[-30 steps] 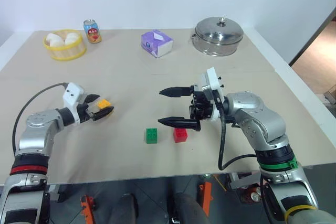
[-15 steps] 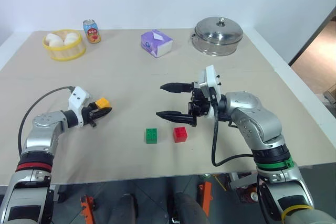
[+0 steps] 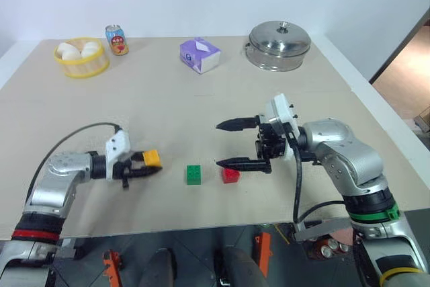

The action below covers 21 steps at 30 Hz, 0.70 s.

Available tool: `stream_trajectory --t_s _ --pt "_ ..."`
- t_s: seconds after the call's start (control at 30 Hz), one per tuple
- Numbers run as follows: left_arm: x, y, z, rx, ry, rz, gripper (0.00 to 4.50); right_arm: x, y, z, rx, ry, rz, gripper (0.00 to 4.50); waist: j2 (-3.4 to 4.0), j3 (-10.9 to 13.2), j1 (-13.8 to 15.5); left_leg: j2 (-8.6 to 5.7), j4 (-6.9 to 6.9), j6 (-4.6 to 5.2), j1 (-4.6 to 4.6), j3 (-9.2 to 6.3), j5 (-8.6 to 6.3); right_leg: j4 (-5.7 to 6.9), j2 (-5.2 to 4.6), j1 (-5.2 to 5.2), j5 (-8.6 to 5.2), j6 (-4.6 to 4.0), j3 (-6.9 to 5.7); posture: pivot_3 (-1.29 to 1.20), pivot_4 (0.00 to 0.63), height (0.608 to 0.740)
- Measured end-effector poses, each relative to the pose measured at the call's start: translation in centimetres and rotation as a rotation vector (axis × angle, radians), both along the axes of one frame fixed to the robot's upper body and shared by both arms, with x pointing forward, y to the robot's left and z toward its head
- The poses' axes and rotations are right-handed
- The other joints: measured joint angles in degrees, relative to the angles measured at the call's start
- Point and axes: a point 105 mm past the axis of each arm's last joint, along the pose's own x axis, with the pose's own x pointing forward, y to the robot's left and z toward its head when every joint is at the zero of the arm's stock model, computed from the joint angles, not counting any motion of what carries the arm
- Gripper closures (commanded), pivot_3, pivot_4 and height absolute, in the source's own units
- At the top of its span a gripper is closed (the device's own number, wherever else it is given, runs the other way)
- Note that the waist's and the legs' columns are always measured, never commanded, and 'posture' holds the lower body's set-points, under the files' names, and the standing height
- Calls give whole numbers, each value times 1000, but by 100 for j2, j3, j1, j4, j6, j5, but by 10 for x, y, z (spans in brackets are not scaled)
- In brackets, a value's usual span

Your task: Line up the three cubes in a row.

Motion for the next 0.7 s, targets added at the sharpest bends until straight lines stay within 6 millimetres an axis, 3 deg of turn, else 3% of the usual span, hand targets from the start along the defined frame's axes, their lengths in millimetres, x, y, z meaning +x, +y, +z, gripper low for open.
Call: stream_trajectory --t_s 0.3,0.7 --pt "-10 -2 -2 57 5 -92 3152 -1 -2 0 -19 -19 -1 0 0 0 1 2 1 2 3 2 1 0 2 1 -7 -17 1 0 150 740" --pt "-6 2 -5 74 -10 -97 3152 -2 -2 -1 -19 -16 -5 0 0 0 0 5 -1 2 6 -2 1 1 7 2 -6 -11 -2 0 150 740"
